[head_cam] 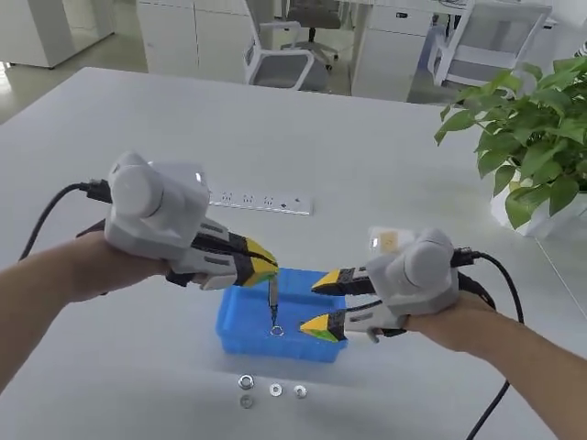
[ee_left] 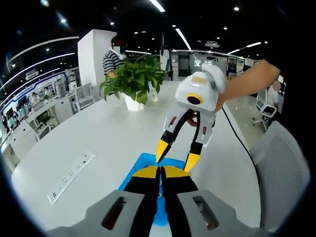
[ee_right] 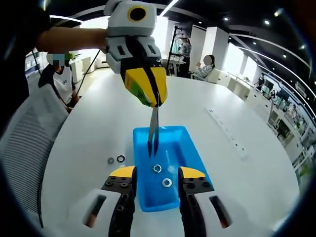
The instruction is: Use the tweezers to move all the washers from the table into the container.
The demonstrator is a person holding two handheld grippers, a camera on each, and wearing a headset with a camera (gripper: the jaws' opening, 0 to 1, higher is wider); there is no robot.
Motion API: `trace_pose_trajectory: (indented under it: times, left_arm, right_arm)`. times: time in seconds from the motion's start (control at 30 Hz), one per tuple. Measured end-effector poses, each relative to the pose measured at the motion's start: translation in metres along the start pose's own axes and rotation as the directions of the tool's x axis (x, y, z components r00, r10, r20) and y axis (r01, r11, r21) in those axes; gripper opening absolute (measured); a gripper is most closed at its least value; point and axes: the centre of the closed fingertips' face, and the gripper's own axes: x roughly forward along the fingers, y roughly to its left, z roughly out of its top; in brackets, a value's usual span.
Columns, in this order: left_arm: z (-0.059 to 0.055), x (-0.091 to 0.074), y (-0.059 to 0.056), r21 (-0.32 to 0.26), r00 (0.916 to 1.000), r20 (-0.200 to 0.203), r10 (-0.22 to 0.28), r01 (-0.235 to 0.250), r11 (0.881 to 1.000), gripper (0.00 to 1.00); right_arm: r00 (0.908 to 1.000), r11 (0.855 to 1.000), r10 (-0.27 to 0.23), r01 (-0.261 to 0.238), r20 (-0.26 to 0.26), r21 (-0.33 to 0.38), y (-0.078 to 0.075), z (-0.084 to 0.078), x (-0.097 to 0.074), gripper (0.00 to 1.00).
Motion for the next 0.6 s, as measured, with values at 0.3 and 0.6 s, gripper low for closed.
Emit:
trace_pose_trajectory:
  times: [0.3, 0.6]
  left_arm:
    - [0.008, -0.011, -0.006, 0.02, 0.9999, -0.005, 0.017, -0.016, 1.0, 0.05]
    - [0.011, -0.024, -0.02, 0.039, 0.9998, -0.013, 0.013, -0.012, 0.999, 0.04]
  right_arm:
    - [0.9988, 0.999, -0.046, 0.046, 0.014, 0.023, 0.007, 0.0, -0.018, 0.39]
    - [0.997, 0.996, -0.073, 0.072, 0.023, 0.049, 0.022, -0.005, -0.029, 0.4]
